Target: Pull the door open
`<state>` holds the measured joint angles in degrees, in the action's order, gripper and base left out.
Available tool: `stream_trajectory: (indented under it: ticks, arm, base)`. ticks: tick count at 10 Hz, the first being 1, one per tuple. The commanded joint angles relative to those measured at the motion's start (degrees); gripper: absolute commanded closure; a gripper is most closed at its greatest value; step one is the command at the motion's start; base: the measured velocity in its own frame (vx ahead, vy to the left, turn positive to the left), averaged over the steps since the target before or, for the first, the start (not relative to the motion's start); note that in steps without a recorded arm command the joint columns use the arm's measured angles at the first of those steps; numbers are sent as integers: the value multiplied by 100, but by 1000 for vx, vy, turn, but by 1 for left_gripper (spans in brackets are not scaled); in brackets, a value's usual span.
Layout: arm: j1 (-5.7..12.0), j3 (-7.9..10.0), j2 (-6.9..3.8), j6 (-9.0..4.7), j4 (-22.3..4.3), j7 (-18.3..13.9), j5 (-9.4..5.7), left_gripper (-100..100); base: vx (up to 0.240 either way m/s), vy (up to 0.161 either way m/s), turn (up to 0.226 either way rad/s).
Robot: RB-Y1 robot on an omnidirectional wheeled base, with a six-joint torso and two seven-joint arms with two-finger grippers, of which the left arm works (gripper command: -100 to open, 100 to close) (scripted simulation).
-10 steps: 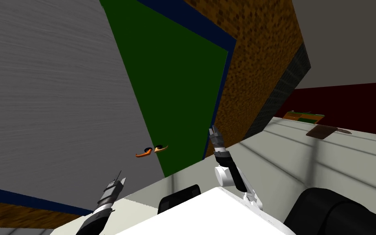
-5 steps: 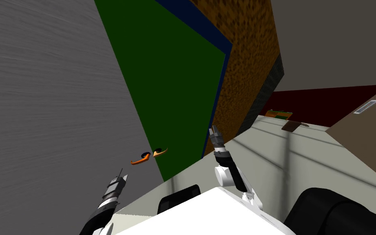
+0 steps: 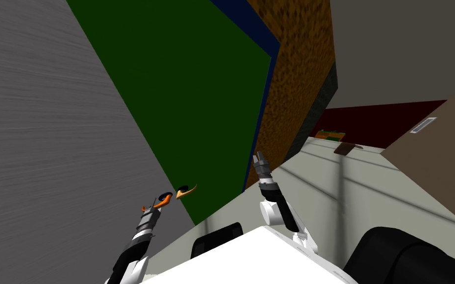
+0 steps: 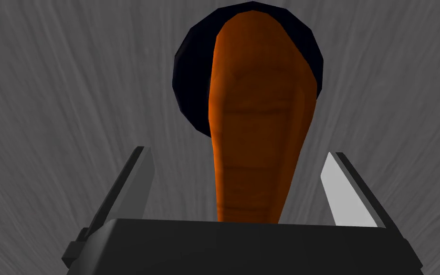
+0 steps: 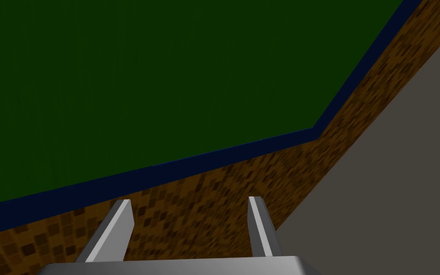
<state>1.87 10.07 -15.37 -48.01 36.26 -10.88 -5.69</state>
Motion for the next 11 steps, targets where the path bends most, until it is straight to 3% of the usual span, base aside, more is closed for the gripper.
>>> stream_trajectory:
  ticks: [1,2,7,8,10,11]
  arm:
    - [0,0,0,0,0,0,0,-100]
    - [0,0,0,0,0,0,0,100]
    - [0,0,0,0,0,0,0,100]
    - [-178,120,-165,5,-78,-31,-58,100]
    - [-178,120,-165,5,-118,-31,-58,100]
    - [-250,161,-239,-6,-105,-57,-77,100]
  base:
    - [6,-8,3]
    - [0,0,0]
    - [-1,0,-2]
    - [-88,26,102]
    - [-136,46,12]
    - [-96,5,34]
